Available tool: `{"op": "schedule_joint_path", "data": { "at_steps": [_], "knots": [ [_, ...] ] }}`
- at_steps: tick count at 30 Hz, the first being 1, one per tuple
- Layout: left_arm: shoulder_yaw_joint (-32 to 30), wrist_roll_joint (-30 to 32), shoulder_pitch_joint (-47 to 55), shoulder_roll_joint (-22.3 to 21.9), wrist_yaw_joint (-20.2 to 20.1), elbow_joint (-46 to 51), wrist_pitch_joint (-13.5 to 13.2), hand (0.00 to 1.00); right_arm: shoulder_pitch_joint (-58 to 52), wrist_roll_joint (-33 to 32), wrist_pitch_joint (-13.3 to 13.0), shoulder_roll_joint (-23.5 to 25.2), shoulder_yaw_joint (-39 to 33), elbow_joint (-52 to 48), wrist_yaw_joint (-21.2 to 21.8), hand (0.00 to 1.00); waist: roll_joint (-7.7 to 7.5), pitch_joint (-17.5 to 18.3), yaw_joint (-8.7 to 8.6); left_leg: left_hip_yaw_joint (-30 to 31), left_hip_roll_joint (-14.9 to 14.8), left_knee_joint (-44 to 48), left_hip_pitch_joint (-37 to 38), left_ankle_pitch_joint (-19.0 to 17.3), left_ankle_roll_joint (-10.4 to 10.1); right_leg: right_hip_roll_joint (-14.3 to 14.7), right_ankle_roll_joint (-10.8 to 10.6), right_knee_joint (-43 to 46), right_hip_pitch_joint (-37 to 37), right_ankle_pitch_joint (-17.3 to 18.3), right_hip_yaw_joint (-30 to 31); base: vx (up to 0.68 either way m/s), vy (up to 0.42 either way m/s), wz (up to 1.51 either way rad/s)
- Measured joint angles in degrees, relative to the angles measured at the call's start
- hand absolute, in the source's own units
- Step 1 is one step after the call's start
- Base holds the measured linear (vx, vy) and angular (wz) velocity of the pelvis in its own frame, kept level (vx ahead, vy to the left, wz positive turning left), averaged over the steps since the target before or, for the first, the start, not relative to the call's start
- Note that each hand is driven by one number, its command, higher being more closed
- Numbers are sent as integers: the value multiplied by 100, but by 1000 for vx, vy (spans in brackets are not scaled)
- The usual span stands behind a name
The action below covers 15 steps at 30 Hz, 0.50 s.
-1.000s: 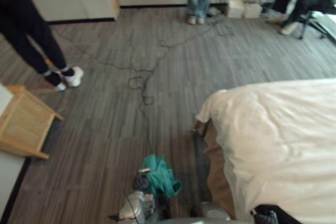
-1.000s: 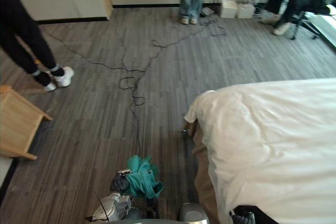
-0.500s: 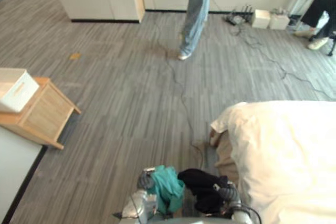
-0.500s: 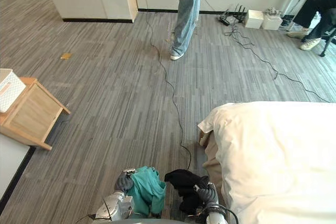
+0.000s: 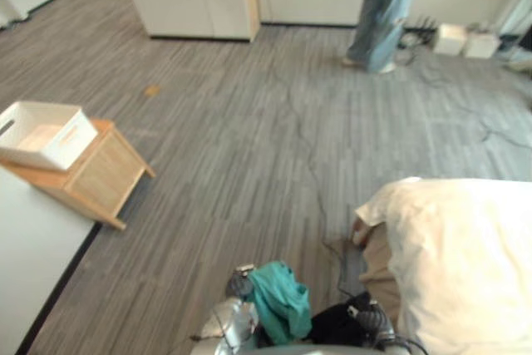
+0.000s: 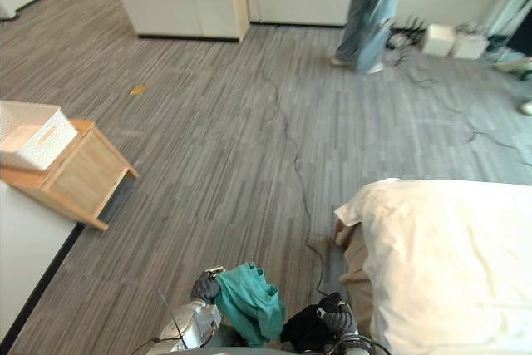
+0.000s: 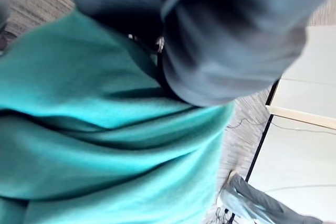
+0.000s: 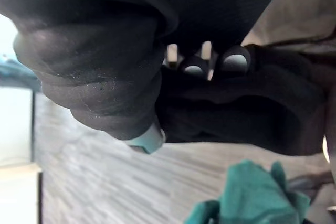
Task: Tidy the bed and pick cloth on bed and put in laundry
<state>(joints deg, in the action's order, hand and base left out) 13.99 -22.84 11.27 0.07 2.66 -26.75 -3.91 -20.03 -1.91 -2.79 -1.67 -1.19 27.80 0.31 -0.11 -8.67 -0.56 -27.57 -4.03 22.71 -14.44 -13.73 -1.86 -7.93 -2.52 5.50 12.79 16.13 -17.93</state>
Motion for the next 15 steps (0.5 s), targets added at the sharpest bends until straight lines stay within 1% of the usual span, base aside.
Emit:
{"op": "schedule_joint_path", "data": {
  "at_steps": [1,2,3,4,5,6,7,8,9,10,11,12,13,14,15],
  "knots": [
    [24,0,2,-18,-3,55,0,100,13,0,3,-3,-1,0,1,100,9,-5,15,-42,-20,-118,-117,117,89,-48,-92,-10,24,47,-35,195,168,23],
    [38,7,-6,-68,-2,102,4,100,40,-1,39,-45,-5,15,2,100,4,4,48,-158,22,-54,-90,447,653,-133,-323,-27,144,102,-97,335,212,13],
    [64,25,-26,-114,0,182,27,100,63,-2,59,-41,-9,-1,0,100,-17,13,39,-198,109,42,-82,273,730,-246,-392,-21,203,88,-59,389,207,11],
    [66,57,-36,-120,-2,245,30,100,81,-1,49,-50,-5,-33,14,100,-48,8,39,-208,146,128,-113,178,844,-306,-444,47,185,54,-38,570,270,17],
    [68,111,-25,-123,-3,374,39,100,71,0,50,-32,-27,-51,80,100,-105,4,45,-182,282,193,-44,-21,968,-475,-466,503,84,42,154,498,251,22],
    [70,125,-21,-121,-4,406,39,100,62,0,51,-17,-53,-51,104,100,-128,8,48,-171,325,178,6,-77,976,-531,-466,759,6,42,237,591,340,24],
    [89,142,-22,-105,-4,443,39,100,52,-6,51,41,-124,-50,113,100,-202,9,57,-152,446,49,219,-168,976,-685,-507,1687,-303,-5,458,387,239,13],
    [89,145,-23,-80,-4,443,43,100,50,-20,51,59,-123,-50,114,100,-253,0,43,-119,531,-84,391,-194,989,-774,-594,2281,-488,-139,595,486,268,27],
    [88,142,-1,-28,-5,440,64,100,37,-29,50,86,-117,-50,119,100,-296,-3,-25,25,651,-353,778,-238,951,-848,-679,3416,-882,-485,829,486,187,37],
    [87,143,27,14,-5,440,91,100,32,-30,50,98,-105,-49,128,100,-274,-20,-42,160,685,-668,1229,-255,928,-833,-654,4583,-1257,-511,886,478,153,37],
    [85,143,56,23,-5,442,92,100,26,-30,50,102,-99,-50,137,100,-242,-35,-43,240,690,-832,1488,-249,918,-831,-595,5049,-1423,-482,836,463,99,38],
    [88,144,112,20,-8,452,92,100,-16,-30,39,111,-99,-65,171,100,-155,-65,-116,424,678,-1169,1983,-227,881,-795,-350,5714,-1729,-342,643,451,59,45],
    [86,148,166,20,-9,465,92,100,-53,-33,35,125,-97,-118,239,100,-61,-92,-176,588,631,-1382,2328,-219,867,-704,-89,6007,-2119,-156,494,452,24,55],
    [86,156,169,25,-9,463,98,100,-67,-48,9,138,-92,-173,251,100,-37,-106,-202,698,585,-1436,2459,-219,867,-612,-50,6018,-2405,4,456,446,-60,62],
    [85,164,156,27,-9,461,106,100,-61,-97,-80,149,-92,-270,255,100,3,-132,-249,861,507,-1445,2560,-219,867,-532,-14,5828,-2863,198,389,450,-132,74]
  ]
}}
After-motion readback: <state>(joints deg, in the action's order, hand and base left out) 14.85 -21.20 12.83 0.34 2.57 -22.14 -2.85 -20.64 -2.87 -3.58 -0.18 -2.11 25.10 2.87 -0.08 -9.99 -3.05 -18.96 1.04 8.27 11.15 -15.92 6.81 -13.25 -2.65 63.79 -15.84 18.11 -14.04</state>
